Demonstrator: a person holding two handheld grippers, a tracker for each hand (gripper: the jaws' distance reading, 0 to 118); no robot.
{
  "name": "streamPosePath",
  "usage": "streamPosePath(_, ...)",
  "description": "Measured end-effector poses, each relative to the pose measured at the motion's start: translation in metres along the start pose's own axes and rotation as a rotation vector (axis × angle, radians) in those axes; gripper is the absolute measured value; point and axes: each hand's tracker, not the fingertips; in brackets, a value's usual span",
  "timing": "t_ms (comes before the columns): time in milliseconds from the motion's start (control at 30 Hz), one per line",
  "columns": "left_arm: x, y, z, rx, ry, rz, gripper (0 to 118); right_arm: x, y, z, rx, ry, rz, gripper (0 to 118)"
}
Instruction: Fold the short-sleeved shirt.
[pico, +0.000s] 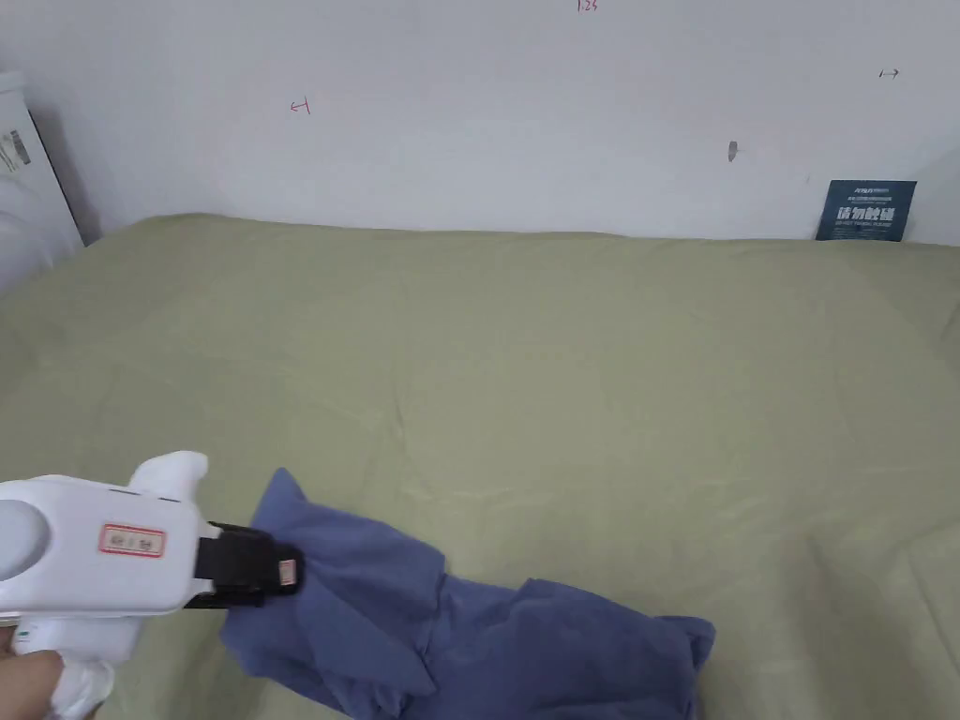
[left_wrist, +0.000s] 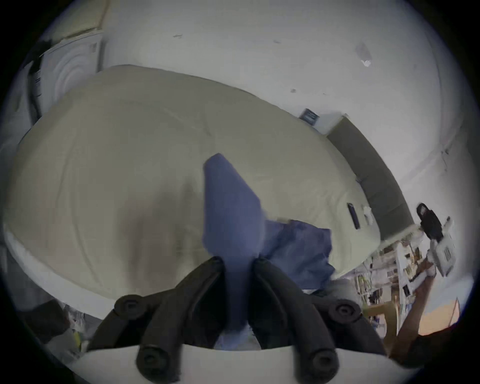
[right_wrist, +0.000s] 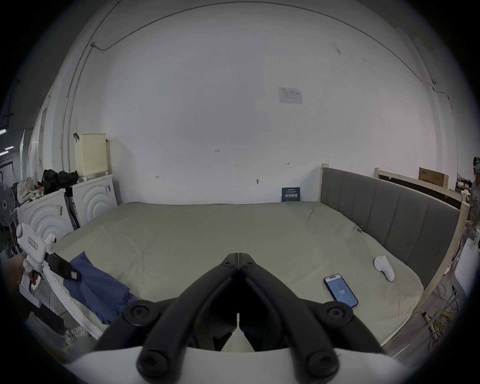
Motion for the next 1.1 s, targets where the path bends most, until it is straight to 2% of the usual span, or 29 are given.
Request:
streamPosePath(133,0.065,0.002,-0.032,-0.067,-0.12,-0.16,14,-0.004,-0.001,0.004,-0.01,0.004,0.021,0)
streamPosePath(267,0.117,-0.004,-0.085,-0.156,-0.258,-0.196,14,0.005,-0.003,0.009,-0.016,-0.011,0.02,0)
streamPosePath(400,0.155,-0.021,-0.143,-0.259,-0.289,-0.265,19,0.016,-0.004,0.016,-0.027,-0.045,0.005,0)
streamPosePath(433,0.158,-0.024,-0.158,-0.275,-0.305,-0.259,25,0.021,-0.006,0.016,-0.035,-0.052,0.003,0)
streamPosePath(500,0.159,-0.03,-0.18,-0.301,-0.361,-0.208,63,0.026,-0.008,0.016,-0.045,-0.071,0.001,0)
streamPosePath(533,0.159,-0.032,-0.191,-0.327,-0.43,-0.182,77,0.029,-0.009,0.016,-0.047,-0.076,-0.001,0)
streamPosePath(567,0.157,-0.036,-0.198,-0.359,-0.471,-0.122,82,0.028,-0.01,0.017,-0.053,-0.082,-0.006,0)
streamPosePath(633,0.151,-0.042,-0.205,-0.392,-0.503,-0.052,82,0.031,-0.01,0.017,-0.062,-0.09,-0.009,0)
streamPosePath(767,0.131,-0.035,-0.188,-0.31,-0.469,0.018,80,0.035,-0.012,0.016,-0.065,-0.096,-0.011,0)
streamPosePath(933,0.105,-0.024,-0.155,-0.089,-0.624,0.235,76,0.03,-0.015,0.014,-0.073,-0.071,-0.009,0)
streamPosePath(967,0.103,-0.024,-0.155,-0.065,-0.645,0.244,66,0.028,-0.017,0.014,-0.078,-0.066,-0.008,0)
streamPosePath(1000,0.103,-0.026,-0.158,-0.052,-0.644,0.241,50,0.027,-0.018,0.014,-0.083,-0.062,-0.008,0)
streamPosePath(1067,0.107,-0.034,-0.172,-0.054,-0.63,0.219,3,0.025,-0.021,0.014,-0.089,-0.05,-0.014,0)
streamPosePath(1100,0.112,-0.04,-0.179,-0.051,-0.593,0.192,3,0.025,-0.022,0.014,-0.091,-0.045,-0.015,0)
